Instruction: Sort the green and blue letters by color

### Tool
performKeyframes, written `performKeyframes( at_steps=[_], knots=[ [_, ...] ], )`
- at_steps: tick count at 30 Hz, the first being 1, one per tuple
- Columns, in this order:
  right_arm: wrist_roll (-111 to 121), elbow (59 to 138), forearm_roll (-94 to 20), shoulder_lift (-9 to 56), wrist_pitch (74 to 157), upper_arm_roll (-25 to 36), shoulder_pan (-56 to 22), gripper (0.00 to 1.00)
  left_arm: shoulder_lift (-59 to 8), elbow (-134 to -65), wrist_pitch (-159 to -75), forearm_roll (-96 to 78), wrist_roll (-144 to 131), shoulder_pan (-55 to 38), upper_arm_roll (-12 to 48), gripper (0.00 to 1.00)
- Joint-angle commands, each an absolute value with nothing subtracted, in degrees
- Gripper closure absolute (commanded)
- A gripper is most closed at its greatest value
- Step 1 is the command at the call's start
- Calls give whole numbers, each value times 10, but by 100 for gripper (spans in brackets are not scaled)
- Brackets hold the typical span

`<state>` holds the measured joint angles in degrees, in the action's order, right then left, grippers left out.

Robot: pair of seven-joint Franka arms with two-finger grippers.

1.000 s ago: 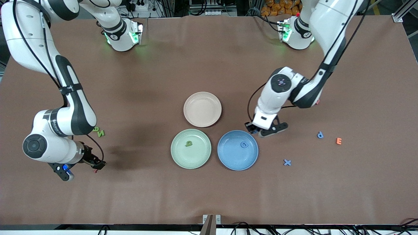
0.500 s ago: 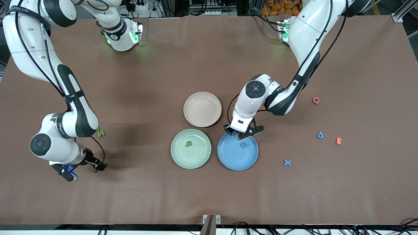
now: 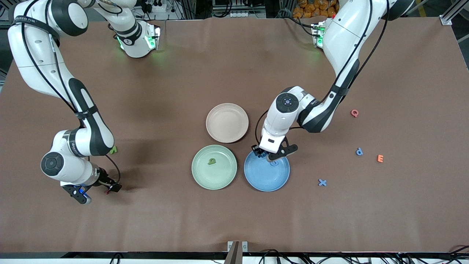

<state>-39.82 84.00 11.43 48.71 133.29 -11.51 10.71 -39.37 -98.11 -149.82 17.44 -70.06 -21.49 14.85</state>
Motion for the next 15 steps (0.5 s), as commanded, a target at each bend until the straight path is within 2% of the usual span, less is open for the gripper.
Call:
performKeyframes(
  at_steps=[1,10,15],
  knots=[
    [-397,836,127,496,1338,-120,112,17,-398,-969,-1489,191,-715,-216,143,0],
    [-399,836,127,501,1349,-120,108,24,-394,-979,-1488,193,-688,-201,135,0],
    [-401,836,126,505,1351,-120,108,28,-384,-976,-1466,193,-639,-154,134,0]
  ],
)
